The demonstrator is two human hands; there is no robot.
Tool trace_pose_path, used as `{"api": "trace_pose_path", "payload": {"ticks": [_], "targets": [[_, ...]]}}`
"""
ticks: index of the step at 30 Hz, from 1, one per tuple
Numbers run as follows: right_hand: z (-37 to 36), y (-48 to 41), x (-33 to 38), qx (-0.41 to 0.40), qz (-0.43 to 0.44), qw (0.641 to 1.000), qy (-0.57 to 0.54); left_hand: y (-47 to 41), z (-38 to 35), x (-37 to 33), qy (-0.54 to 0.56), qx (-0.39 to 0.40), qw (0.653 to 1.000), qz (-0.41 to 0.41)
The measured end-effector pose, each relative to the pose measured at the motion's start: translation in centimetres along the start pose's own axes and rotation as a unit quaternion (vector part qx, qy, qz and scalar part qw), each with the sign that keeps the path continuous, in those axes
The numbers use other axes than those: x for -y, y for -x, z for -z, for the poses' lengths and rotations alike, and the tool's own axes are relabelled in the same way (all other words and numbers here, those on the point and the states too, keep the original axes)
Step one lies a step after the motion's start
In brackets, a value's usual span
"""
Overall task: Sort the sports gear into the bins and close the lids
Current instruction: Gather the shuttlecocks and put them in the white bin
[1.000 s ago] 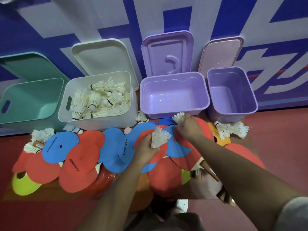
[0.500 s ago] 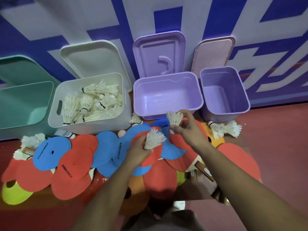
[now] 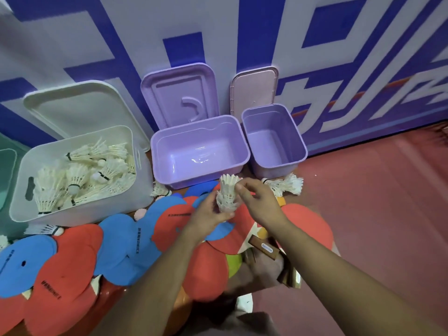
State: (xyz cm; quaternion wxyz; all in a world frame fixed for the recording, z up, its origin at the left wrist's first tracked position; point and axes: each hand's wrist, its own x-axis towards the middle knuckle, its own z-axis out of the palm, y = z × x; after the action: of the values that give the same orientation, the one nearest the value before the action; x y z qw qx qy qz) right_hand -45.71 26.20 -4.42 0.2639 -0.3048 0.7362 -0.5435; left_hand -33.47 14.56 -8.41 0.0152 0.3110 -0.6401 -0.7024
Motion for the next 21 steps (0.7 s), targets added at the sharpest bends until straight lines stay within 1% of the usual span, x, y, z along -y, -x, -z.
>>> {"api": "trace_pose_path", "payload": {"ticks": [2,4,6,7,9,11,13,14,16,17,19,21], "targets": [[0.6,0.3,-0.7,0.004,0.0,0.999,0.046,-0.4,-0.7,0.2,-0.005,0.009,1.0,0.004],[1.6,0.7,-0.5,0.001,-0.008,0.999,0.044,-0.6,-1.3,0.5,0.0,0.01,1.0,0.0],[2.9,0.9,0.1,-0.028,-0.006,0.999,0.018,-0.9,-1.6,0.5,0.009,0.0,1.0,-0.002],[3.8,0.7,-0.1,-0.056,-0.017,0.998,0.008,-1.2,-1.7,0.5,0.009,-0.002,1.0,-0.005],[5.4,0.0,-1.8,-0.12,-0.06,0.99,0.038,-1.6,-1.7,0.1,0.004,-0.01,1.0,-0.011],[6.9,-0.9,-4.7,-0.159,-0.144,0.969,0.125,-2.0,-1.4,-0.1,0.002,-0.011,1.0,-0.01],[7.9,-1.6,-7.3,-0.158,-0.23,0.937,0.212,-2.2,-1.0,-0.2,0.005,-0.014,1.0,-0.008],[8.1,-1.9,-8.1,-0.16,-0.26,0.921,0.244,-2.2,-0.8,-0.1,0.008,-0.017,1.0,-0.005],[8.2,-2.5,-9.0,-0.168,-0.301,0.9,0.268,-1.9,-0.4,0.0,0.017,-0.02,1.0,-0.004],[8.2,-2.9,-9.5,-0.16,-0.312,0.9,0.26,-1.9,-0.4,0.1,0.02,-0.021,1.0,-0.005],[7.8,-3.5,-10.3,-0.135,-0.311,0.912,0.229,-1.8,-0.2,0.2,0.017,-0.026,0.999,-0.006],[7.3,-3.6,-11.3,-0.121,-0.296,0.918,0.235,-1.8,-0.1,0.2,0.01,-0.029,1.0,-0.004]]}}
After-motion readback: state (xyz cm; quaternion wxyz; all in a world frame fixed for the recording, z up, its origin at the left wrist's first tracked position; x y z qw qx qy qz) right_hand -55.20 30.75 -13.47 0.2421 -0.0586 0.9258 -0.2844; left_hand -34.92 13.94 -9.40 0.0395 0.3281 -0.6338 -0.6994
